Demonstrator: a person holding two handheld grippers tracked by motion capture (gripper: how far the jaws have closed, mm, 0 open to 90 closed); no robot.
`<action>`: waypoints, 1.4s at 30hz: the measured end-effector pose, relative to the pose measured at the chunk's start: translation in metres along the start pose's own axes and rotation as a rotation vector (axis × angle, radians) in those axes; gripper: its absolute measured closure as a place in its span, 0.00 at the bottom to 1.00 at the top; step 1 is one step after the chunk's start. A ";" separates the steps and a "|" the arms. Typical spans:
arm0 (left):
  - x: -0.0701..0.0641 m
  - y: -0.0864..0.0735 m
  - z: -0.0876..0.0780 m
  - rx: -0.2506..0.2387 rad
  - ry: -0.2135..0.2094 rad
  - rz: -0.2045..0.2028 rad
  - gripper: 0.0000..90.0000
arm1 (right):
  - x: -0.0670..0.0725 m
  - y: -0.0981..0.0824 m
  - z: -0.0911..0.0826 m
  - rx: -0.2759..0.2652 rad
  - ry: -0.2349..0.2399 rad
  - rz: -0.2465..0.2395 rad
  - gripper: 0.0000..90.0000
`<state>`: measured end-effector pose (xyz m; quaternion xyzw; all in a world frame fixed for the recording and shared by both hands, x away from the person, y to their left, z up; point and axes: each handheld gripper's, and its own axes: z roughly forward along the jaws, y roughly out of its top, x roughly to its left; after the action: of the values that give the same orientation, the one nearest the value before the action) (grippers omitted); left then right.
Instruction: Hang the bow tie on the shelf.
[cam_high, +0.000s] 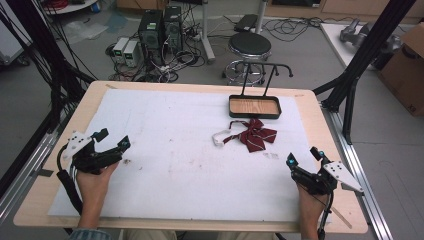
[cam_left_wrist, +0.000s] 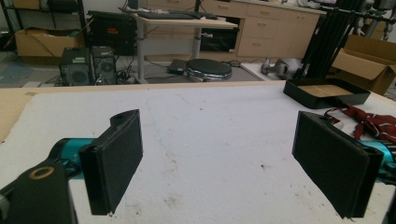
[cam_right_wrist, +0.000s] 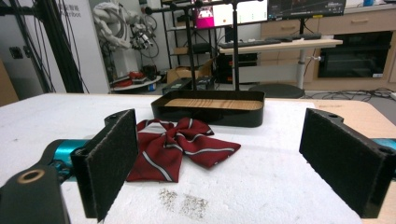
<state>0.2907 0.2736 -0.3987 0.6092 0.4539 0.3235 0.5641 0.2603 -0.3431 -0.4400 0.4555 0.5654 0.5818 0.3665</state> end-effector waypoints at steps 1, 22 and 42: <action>0.000 0.000 0.000 0.000 -0.001 0.000 0.18 | 0.000 0.000 0.000 0.002 0.001 0.005 0.12; -0.002 0.003 -0.002 -0.011 0.008 0.010 0.18 | 0.003 0.001 0.001 0.035 -0.025 -0.016 0.12; -0.003 0.006 -0.003 -0.031 -0.004 0.004 0.18 | 0.028 0.052 0.064 0.096 -0.032 -0.091 0.15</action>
<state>0.2881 0.2724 -0.3922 0.6017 0.4467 0.3304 0.5738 0.3163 -0.3013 -0.3887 0.4556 0.6070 0.5293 0.3791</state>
